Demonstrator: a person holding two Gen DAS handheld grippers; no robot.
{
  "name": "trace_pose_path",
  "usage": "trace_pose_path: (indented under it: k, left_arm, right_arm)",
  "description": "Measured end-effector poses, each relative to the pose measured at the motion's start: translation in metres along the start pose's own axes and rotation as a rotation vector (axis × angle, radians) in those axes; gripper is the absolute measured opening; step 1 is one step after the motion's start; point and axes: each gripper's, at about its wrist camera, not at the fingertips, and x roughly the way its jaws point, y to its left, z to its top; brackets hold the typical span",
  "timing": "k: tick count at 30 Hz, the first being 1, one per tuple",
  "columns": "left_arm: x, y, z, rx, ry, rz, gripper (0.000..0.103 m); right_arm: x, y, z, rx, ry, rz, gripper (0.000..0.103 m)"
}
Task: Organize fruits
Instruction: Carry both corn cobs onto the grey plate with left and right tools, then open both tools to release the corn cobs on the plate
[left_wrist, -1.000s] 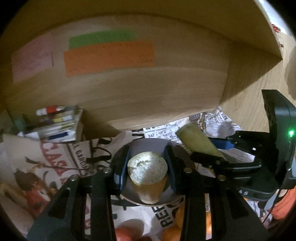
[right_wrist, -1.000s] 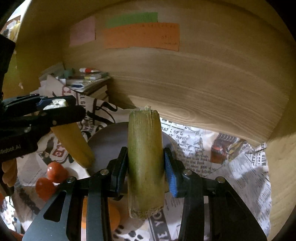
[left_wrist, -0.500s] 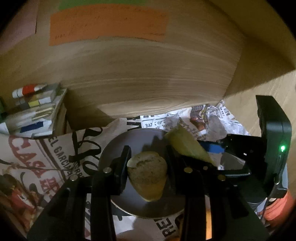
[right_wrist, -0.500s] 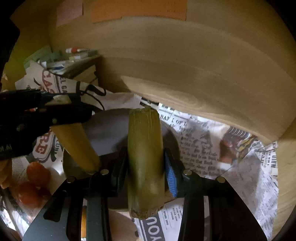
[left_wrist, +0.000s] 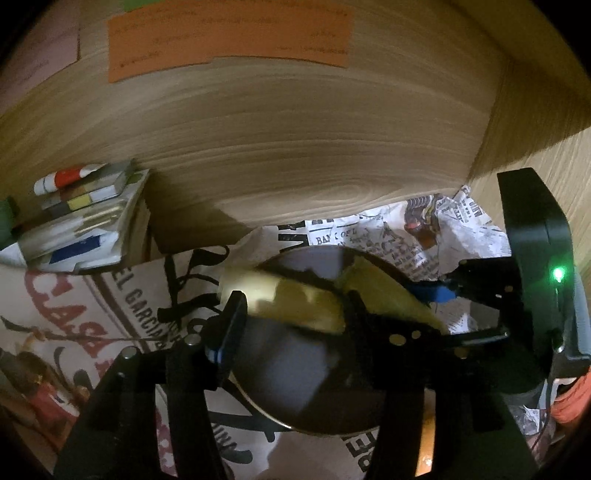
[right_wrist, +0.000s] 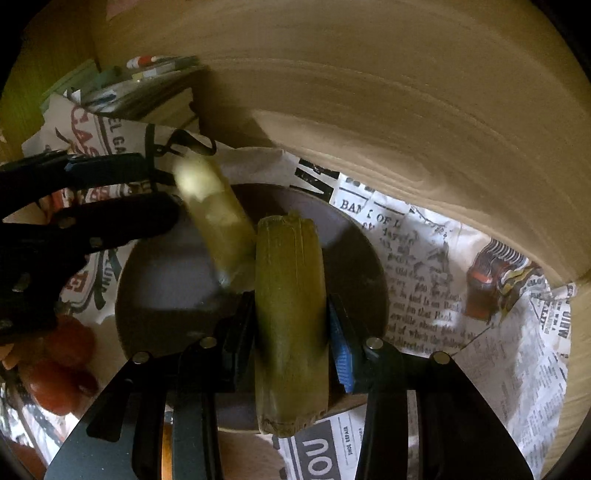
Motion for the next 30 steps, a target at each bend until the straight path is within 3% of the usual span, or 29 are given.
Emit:
trace_pose_path:
  k: [10,14,17,23,30]
  left_arm:
    - [-0.028,-0.002,-0.011,0.024,-0.056,0.041,0.057]
    - [-0.048,-0.003,-0.018,0.030,-0.090,0.066,0.060]
    - [-0.064,-0.004,-0.024,0.025,-0.116,0.079,0.062]
    - [-0.097,-0.009,-0.040,0.013,-0.177,0.107,0.072]
    - [-0.120,-0.026,-0.062,0.012,-0.190,0.104,0.083]
  right_arm:
    - [-0.034,0.001,0.003,0.003,-0.085,-0.047,0.039]
    - [-0.062,0.005,-0.005,0.007,-0.145,-0.060,0.050]
    - [-0.082,0.008,-0.012,0.009,-0.198,-0.072,0.051]
    - [-0.119,0.015,-0.039,0.016,-0.294,-0.094,0.063]
    - [-0.144,0.017,-0.075,0.039,-0.328,-0.108,0.066]
